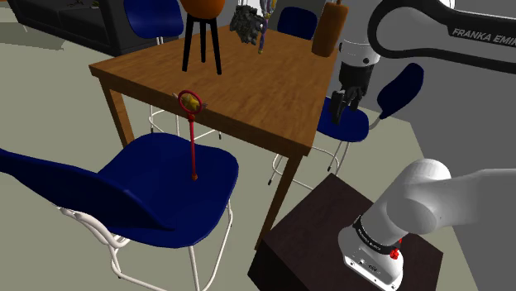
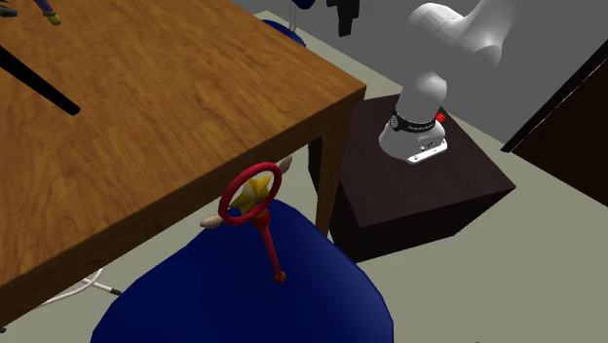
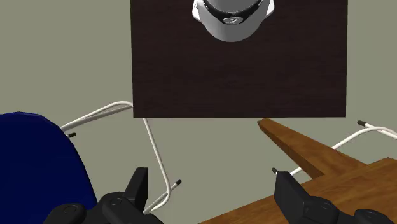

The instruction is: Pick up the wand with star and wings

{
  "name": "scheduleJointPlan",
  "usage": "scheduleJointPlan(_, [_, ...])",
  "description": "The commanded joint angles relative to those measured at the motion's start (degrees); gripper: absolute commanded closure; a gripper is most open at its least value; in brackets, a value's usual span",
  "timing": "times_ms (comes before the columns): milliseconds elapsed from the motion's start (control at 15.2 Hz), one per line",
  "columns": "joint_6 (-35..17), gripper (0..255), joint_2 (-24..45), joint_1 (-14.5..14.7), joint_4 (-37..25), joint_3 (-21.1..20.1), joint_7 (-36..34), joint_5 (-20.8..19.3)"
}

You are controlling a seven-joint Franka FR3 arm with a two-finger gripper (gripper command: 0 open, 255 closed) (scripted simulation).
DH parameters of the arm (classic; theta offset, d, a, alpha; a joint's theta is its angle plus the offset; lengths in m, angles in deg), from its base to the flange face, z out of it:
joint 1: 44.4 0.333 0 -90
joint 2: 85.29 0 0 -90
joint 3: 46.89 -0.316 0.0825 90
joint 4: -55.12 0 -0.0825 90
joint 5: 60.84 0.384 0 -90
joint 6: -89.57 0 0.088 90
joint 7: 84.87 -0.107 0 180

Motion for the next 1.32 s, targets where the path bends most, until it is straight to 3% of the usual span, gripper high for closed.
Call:
scheduleJointPlan(0, [0.0, 0, 0.0, 0.0, 0.0, 0.0, 0.0, 0.0])
scheduleJointPlan(660, [-0.9, 0, 17.2, 5.2, -15.2, -6.1, -0.6, 6.6])
scheduleJointPlan(1254, [1.4, 0, 32.7, 9.0, -32.8, -11.6, -1.5, 9.6])
